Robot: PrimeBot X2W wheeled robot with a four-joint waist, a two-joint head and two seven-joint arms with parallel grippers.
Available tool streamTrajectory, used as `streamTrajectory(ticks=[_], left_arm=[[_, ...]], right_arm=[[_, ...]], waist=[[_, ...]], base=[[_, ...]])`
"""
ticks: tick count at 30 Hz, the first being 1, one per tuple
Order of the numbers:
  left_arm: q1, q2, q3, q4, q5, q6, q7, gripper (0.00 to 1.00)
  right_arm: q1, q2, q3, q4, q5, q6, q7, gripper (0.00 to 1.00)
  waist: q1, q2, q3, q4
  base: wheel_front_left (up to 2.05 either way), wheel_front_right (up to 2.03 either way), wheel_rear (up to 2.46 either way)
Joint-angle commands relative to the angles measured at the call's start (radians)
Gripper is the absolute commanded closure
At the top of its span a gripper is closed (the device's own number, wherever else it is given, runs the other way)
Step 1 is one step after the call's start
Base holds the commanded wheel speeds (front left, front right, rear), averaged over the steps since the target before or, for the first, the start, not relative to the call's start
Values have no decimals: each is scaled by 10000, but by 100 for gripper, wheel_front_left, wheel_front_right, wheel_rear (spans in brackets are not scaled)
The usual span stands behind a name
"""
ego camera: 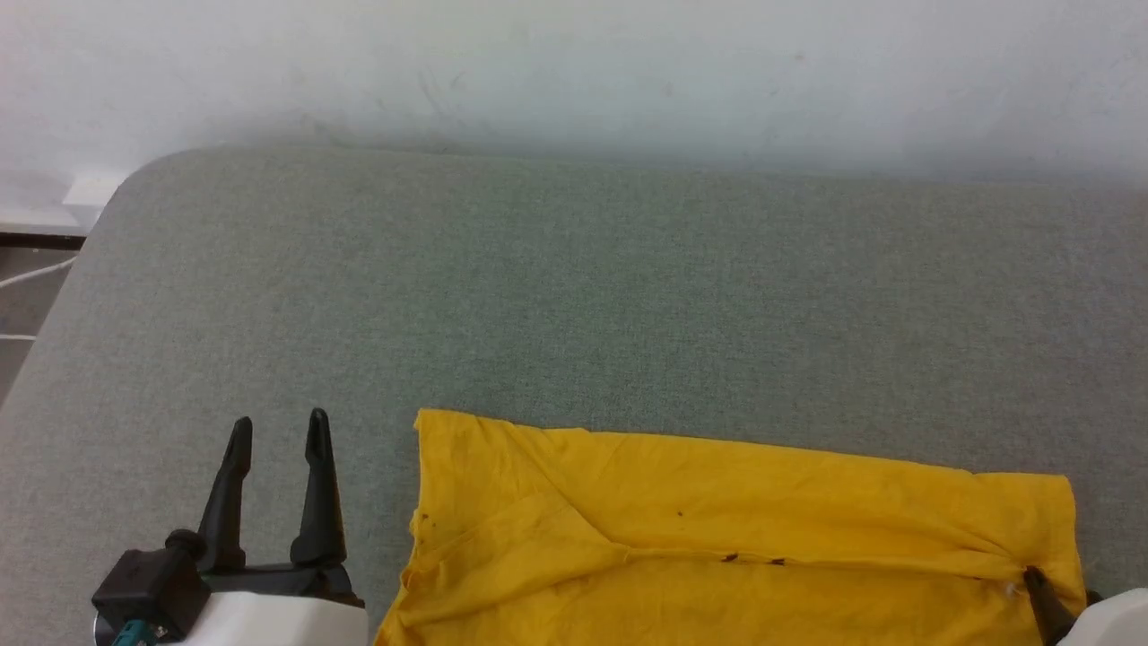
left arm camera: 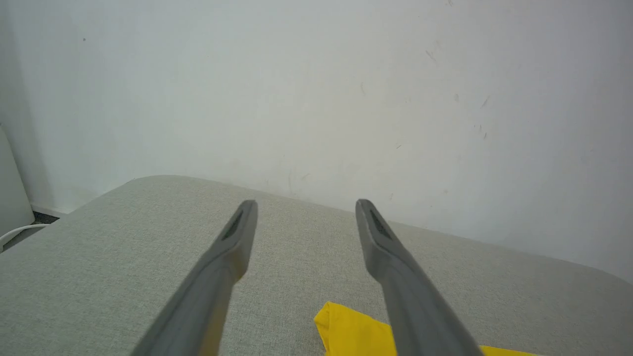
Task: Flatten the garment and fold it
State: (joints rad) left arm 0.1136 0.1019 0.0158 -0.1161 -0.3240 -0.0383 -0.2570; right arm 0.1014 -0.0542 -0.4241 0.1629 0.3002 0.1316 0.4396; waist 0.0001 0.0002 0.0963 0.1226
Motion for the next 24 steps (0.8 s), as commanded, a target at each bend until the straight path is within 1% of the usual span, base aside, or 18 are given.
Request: streamTrajectory(ticks=[1, 6, 7, 8, 11, 14, 18, 23, 24], left_arm=[[-15, -150, 204, 66, 227, -198, -46, 0], [-124, -343, 416, 303, 637, -512, -46, 0], [-144, -369, 450, 346, 672, -555, -46, 0], [-163, -394, 484, 380, 692, -593, -47, 0], [-225, -446, 549, 473, 748, -684, -47, 0], [-256, -477, 602, 533, 791, -744, -47, 0], [-197, -498, 642, 578, 827, -798, -47, 0], [-150, -510, 563, 643, 793, -846, -47, 0], [-150, -510, 563, 643, 793, -846, -47, 0]], right_arm=[[-131, 32, 44, 335, 127, -9, 68, 0], [8, 36, 859, 967, 676, -9, 480, 0], [54, 37, 963, 1043, 766, -9, 527, 55], [88, 37, 1039, 1096, 820, -9, 530, 100], [163, 38, 1183, 1171, 851, -9, 484, 100], [145, 38, 1102, 1018, 690, -9, 295, 100], [21, -147, 661, 576, 321, -9, -6, 100], [-255, -734, -275, 217, -196, -9, -220, 100], [-255, -734, -275, 217, -196, -9, -220, 100]], waist=[[-1, -2, 162, 80], [-1, -2, 337, 153], [-1, -2, 349, 160], [-1, -2, 358, 167], [-1, -2, 344, 182], [-1, -2, 260, 155], [-1, -2, 111, 75], [-1, -2, -2, 11], [-1, -2, -2, 11]], base=[[0, 0, 0], [0, 0, 0], [0, 0, 0], [0, 0, 0], [0, 0, 0], [0, 0, 0], [0, 0, 0], [0, 0, 0], [0, 0, 0]])
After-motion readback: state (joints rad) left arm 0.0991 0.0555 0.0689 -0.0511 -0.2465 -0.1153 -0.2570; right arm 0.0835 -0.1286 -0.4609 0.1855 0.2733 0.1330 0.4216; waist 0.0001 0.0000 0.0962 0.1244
